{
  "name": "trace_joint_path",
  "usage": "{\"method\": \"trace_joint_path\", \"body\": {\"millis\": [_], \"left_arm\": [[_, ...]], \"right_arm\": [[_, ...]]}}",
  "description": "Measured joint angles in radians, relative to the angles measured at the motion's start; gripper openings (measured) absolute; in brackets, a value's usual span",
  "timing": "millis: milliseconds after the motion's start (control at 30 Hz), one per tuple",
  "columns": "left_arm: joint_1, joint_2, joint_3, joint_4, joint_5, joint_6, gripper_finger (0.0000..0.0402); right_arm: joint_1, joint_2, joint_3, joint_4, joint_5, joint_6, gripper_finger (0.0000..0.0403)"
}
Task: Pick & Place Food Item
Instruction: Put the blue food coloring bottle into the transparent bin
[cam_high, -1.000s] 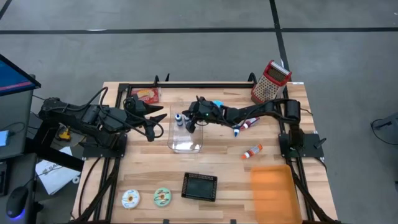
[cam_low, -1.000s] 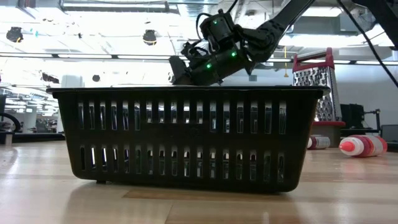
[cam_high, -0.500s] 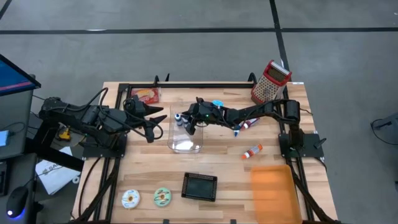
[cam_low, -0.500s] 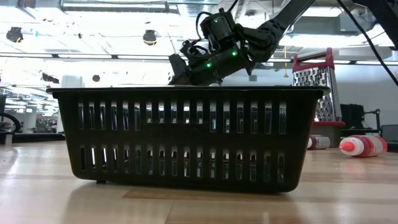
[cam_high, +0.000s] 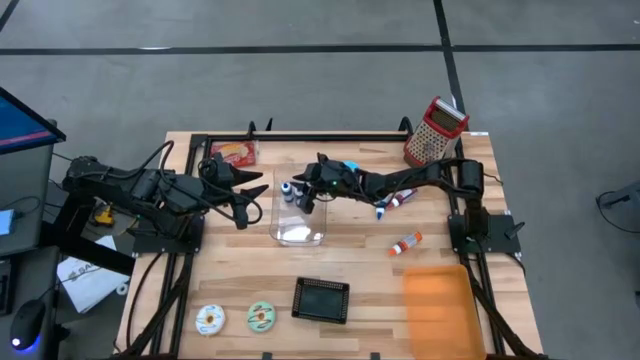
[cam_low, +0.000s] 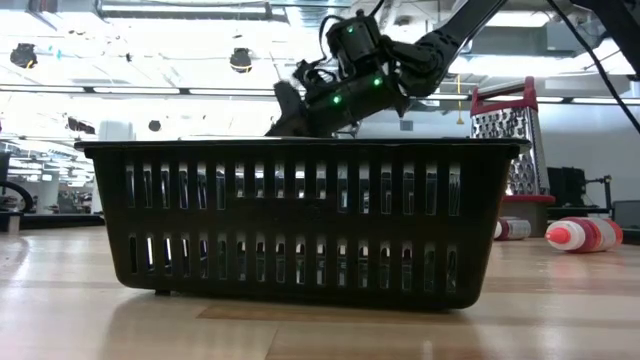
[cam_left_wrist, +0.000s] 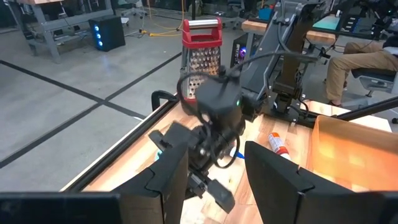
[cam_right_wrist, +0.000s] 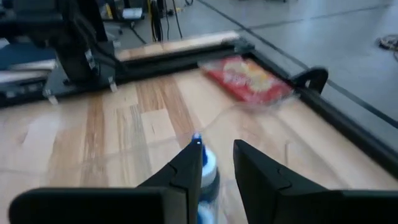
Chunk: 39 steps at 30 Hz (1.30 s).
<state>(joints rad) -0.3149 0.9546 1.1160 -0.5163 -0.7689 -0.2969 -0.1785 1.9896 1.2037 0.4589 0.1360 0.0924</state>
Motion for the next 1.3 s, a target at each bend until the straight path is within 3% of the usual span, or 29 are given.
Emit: {"method": "trace_joint_path", "body": {"millis": [167,300,433,633,767,900,1067,1200,1300], "left_arm": [[0.0,0.0,0.0,0.0,0.0,0.004,0.0154],[0.0,0.0,0.0,0.0,0.0,0.008,0.0154],[0.0,0.0,0.0,-0.001,0.0,0.022,0.0154],[0.0,0.007,0.0,0.0,0.017,0.032,0.0154],[0.0,0.017,-0.001,0.002,0.017,0.017,0.0154],[0.0,0.032,-0.001,0.002,0.019,0.001,0.0154],[-0.012,0.061,0.0,0.017,0.022,-0.025,0.0154],[-0.025,0.092,-0.001,0.033,0.025,-0.03,0.0154],[-0.034,0.111,-0.001,0.054,0.024,-0.031,0.0154]], "right_arm": [[-0.021,-0.068,0.0,-0.013,0.0,-0.039,0.0089],[-0.041,-0.143,0.001,-0.128,0.004,-0.042,0.0089],[-0.045,-0.236,0.001,-0.4,0.004,-0.026,0.0089],[-0.029,-0.317,0.0,-0.961,0.006,0.158,0.0087],[0.036,-0.35,0.0,-1.149,0.021,0.268,0.0087],[0.122,-0.363,0.002,-1.239,0.126,0.451,0.0088],[0.178,-0.325,-0.03,-1.391,0.3,0.825,0.0088],[0.186,-0.319,-0.096,-1.405,0.293,1.126,0.0088],[0.186,-0.319,-0.132,-1.402,0.274,1.262,0.0088]]}}
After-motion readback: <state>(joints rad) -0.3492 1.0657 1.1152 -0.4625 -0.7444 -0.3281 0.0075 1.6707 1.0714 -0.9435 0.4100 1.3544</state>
